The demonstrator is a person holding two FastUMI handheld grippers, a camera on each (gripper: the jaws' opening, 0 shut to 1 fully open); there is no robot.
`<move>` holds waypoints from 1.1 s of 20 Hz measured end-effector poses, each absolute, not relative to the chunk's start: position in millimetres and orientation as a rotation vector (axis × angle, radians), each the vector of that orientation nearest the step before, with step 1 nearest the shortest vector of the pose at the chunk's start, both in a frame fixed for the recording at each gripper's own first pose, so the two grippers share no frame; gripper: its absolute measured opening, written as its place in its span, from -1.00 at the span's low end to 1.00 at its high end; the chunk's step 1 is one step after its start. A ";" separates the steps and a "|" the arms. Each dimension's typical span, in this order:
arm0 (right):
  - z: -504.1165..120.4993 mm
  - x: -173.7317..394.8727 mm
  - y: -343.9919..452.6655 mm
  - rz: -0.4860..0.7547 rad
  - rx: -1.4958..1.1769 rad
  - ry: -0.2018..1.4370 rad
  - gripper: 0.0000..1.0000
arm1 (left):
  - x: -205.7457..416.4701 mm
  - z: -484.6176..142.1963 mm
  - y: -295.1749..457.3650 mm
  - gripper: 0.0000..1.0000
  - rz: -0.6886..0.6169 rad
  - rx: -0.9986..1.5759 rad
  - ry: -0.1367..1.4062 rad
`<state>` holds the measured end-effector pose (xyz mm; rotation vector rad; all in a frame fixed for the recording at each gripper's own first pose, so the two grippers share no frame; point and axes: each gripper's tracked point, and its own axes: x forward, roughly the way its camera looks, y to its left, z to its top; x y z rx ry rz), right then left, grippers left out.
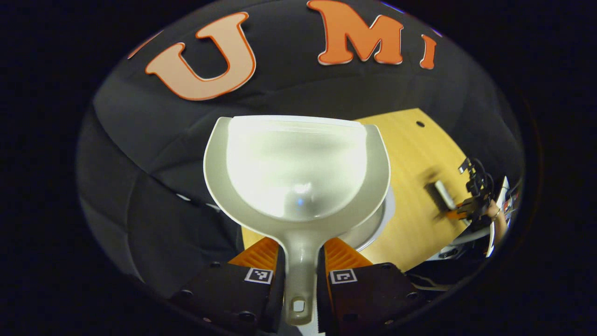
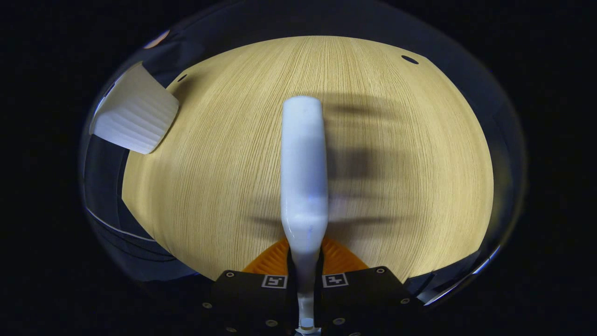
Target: Pick up the small broom and dustpan from the desktop, sweep the trash into the dustpan with the broom, and then empty the trash into the garbage bin.
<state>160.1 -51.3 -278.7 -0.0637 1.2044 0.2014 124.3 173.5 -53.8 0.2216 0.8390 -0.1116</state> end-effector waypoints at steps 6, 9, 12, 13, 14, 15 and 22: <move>-266.5 158.4 -65.8 0.192 -0.054 1.183 -0.75 | 131.8 -38.0 75.8 -0.40 -0.319 0.127 0.761; -260.9 159.1 -73.0 0.183 -0.038 1.164 -0.75 | 131.2 -50.4 42.7 -0.40 -0.402 0.110 0.783; -257.4 158.6 -78.4 0.174 -0.017 1.154 -0.75 | 133.3 -65.9 34.0 -0.40 -0.437 0.095 0.820; -255.5 159.2 -81.0 0.171 -0.011 1.150 -0.75 | 130.7 -77.4 29.6 -0.41 -0.440 0.088 0.843; -253.8 159.8 -84.5 0.169 -0.005 1.146 -0.75 | 131.1 -90.7 25.3 -0.40 -0.425 0.091 0.869; -252.6 161.5 -87.0 0.166 -0.003 1.145 -0.75 | 132.0 -106.3 23.2 -0.40 -0.412 0.107 0.882; -259.1 169.4 -96.3 0.144 -0.019 1.153 -0.75 | 110.8 -250.4 20.2 -0.39 -0.221 0.045 1.063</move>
